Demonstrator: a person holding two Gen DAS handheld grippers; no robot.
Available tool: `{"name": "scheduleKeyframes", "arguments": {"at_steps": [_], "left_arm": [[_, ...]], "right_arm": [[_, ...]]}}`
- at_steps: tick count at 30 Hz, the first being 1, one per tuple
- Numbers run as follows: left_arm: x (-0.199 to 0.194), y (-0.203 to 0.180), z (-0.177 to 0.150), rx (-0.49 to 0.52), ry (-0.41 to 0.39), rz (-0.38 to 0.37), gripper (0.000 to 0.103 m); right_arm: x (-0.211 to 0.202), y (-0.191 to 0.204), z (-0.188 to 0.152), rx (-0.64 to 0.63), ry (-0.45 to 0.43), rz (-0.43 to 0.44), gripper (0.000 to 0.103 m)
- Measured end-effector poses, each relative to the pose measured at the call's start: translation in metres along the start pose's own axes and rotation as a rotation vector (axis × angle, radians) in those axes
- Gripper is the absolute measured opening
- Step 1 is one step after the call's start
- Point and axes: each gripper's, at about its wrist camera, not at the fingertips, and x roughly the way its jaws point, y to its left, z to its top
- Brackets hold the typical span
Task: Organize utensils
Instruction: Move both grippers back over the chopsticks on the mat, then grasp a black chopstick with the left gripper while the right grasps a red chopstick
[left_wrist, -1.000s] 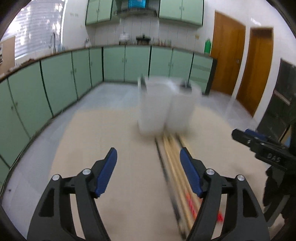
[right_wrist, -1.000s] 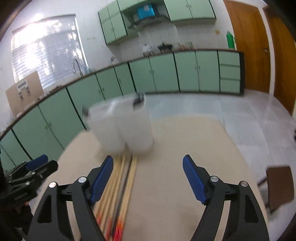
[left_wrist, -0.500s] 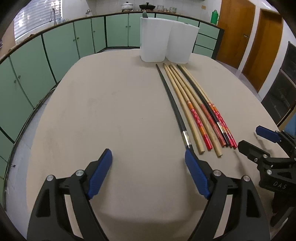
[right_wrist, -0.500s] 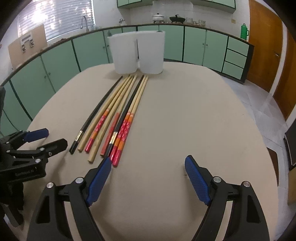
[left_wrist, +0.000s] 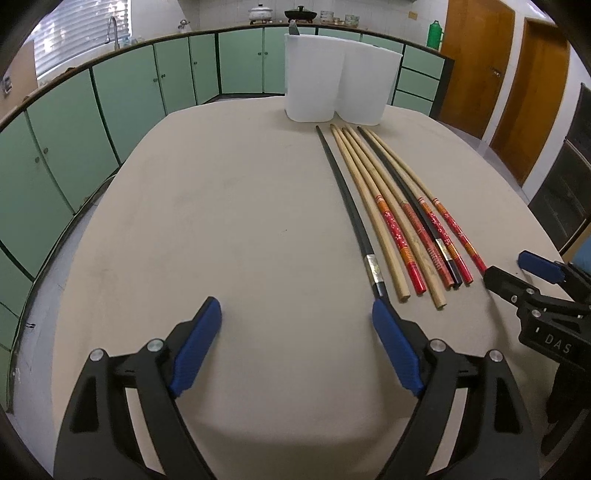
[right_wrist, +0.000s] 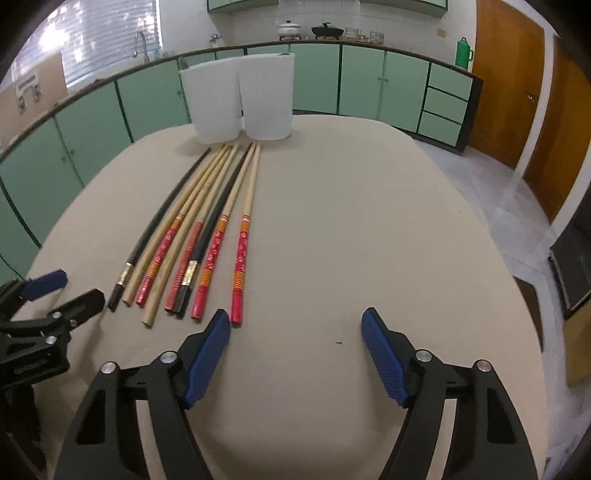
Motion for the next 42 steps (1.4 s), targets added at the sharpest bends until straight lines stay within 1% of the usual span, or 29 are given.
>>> {"name": "scheduleKeyframes", "arguments": {"at_steps": [1, 2, 4, 6, 7, 17, 22, 24, 27, 29, 31, 33, 36, 38, 39, 41, 42], "left_arm": [[0.000, -0.001, 0.000, 0.003, 0.000, -0.003, 0.082], [-0.001, -0.003, -0.001, 0.007, -0.002, -0.007, 0.082], [-0.003, -0.006, -0.003, 0.016, -0.006, -0.016, 0.082], [-0.001, -0.010, -0.003, 0.031, 0.000, -0.011, 0.082], [0.000, -0.011, -0.003, 0.036, 0.006, -0.009, 0.082], [0.006, -0.014, 0.001, 0.038, 0.015, 0.007, 0.083], [0.004, -0.014, 0.003, 0.015, 0.000, -0.004, 0.082], [0.005, -0.015, 0.004, 0.023, 0.002, 0.007, 0.081], [0.006, -0.012, 0.005, 0.016, 0.005, 0.023, 0.078], [0.004, -0.006, 0.004, 0.012, 0.005, 0.049, 0.078], [0.001, 0.001, 0.003, -0.002, 0.002, 0.057, 0.078], [-0.002, 0.003, 0.003, -0.005, -0.008, 0.055, 0.077], [0.000, -0.003, 0.005, 0.013, -0.013, 0.037, 0.077], [0.003, -0.007, 0.007, 0.025, -0.004, 0.031, 0.074], [0.006, -0.008, 0.007, 0.025, 0.004, 0.021, 0.068], [0.006, -0.008, 0.007, 0.025, 0.001, 0.016, 0.063], [0.006, -0.008, 0.007, 0.024, 0.000, 0.011, 0.055]], "right_arm": [[0.000, 0.002, 0.000, -0.013, 0.000, 0.006, 0.064], [0.001, 0.006, 0.000, -0.029, 0.001, 0.014, 0.061], [0.002, 0.010, 0.002, -0.041, 0.000, 0.031, 0.051], [0.005, 0.013, 0.004, -0.051, 0.003, 0.051, 0.045], [0.006, 0.014, 0.005, -0.054, 0.003, 0.052, 0.043], [0.005, 0.014, 0.002, -0.054, 0.000, 0.056, 0.043], [0.004, 0.014, 0.002, -0.052, -0.001, 0.062, 0.042], [0.004, 0.013, 0.002, -0.048, 0.001, 0.064, 0.041], [0.003, 0.011, 0.001, -0.050, -0.003, 0.046, 0.036], [0.001, 0.009, 0.000, -0.054, -0.006, 0.046, 0.036], [0.000, 0.008, -0.001, -0.058, -0.008, 0.059, 0.036], [0.000, 0.009, -0.001, -0.068, -0.008, 0.078, 0.036], [0.001, 0.015, 0.000, -0.092, -0.003, 0.068, 0.037], [0.002, 0.016, 0.000, -0.094, -0.002, 0.069, 0.036], [0.002, 0.015, 0.000, -0.093, -0.001, 0.073, 0.033], [0.002, 0.015, 0.000, -0.090, -0.001, 0.086, 0.026], [0.003, 0.015, 0.000, -0.090, 0.000, 0.093, 0.021]]}}
